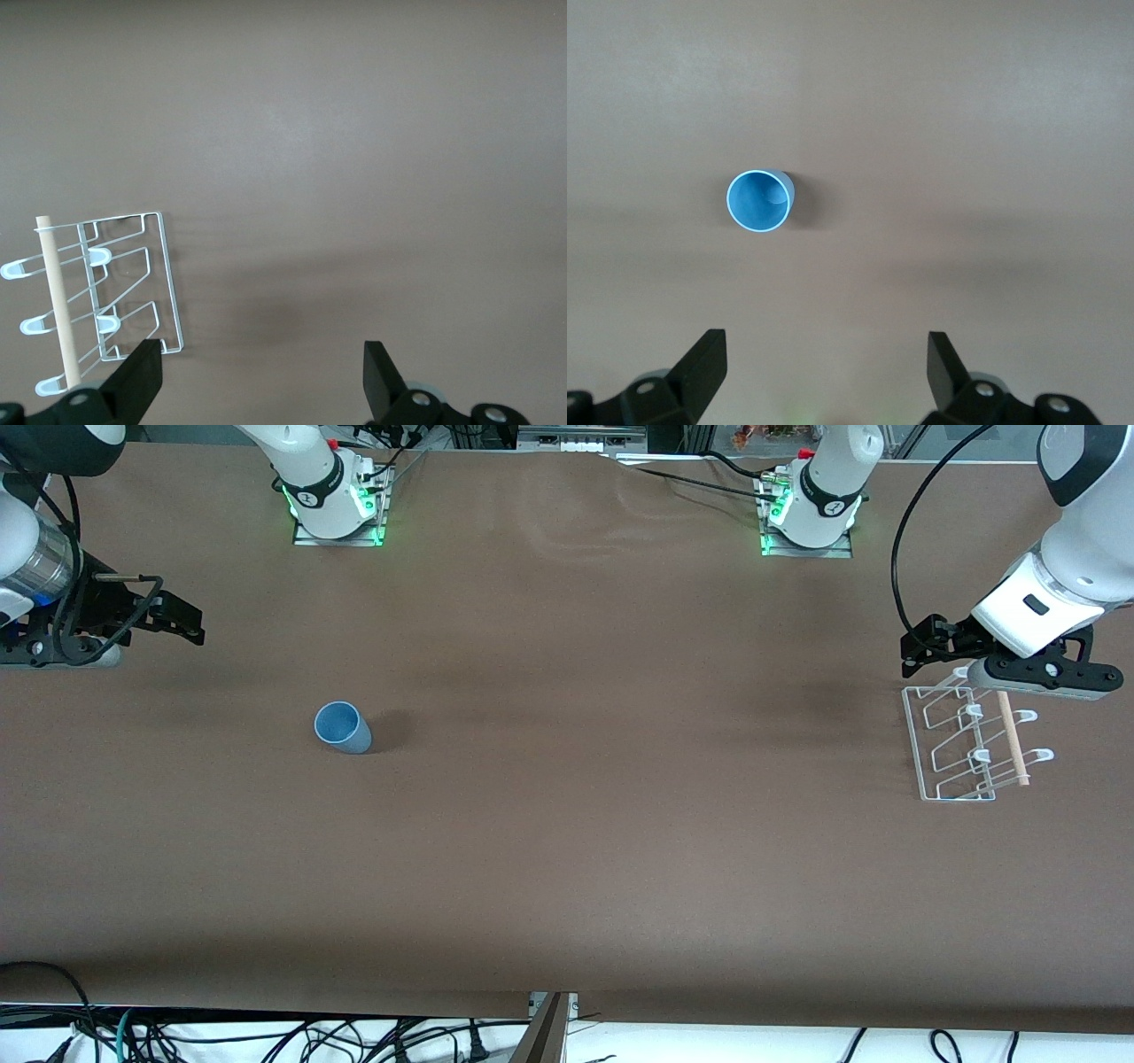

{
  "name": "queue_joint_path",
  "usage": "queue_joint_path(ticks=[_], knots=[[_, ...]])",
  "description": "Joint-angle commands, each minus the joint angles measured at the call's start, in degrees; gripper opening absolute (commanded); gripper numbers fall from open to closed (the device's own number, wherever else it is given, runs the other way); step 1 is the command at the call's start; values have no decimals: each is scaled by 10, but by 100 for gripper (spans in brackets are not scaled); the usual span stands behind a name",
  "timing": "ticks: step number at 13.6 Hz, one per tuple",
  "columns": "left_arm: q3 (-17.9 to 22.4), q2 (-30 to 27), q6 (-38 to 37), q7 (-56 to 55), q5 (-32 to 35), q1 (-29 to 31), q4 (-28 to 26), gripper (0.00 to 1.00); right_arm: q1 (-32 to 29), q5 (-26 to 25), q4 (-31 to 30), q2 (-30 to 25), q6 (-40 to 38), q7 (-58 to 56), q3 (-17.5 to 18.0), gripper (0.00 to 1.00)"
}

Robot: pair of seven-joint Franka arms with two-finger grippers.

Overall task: Transfer cup to left arm and place on rack
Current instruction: 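Reach the right gripper down to the light blue cup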

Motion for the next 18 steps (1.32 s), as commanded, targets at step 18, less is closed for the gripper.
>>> queue_joint_path(ticks=[18], knots=[[3, 0, -9, 0, -9, -1, 7, 100, -6, 24, -76, 148, 161, -23, 11, 99]])
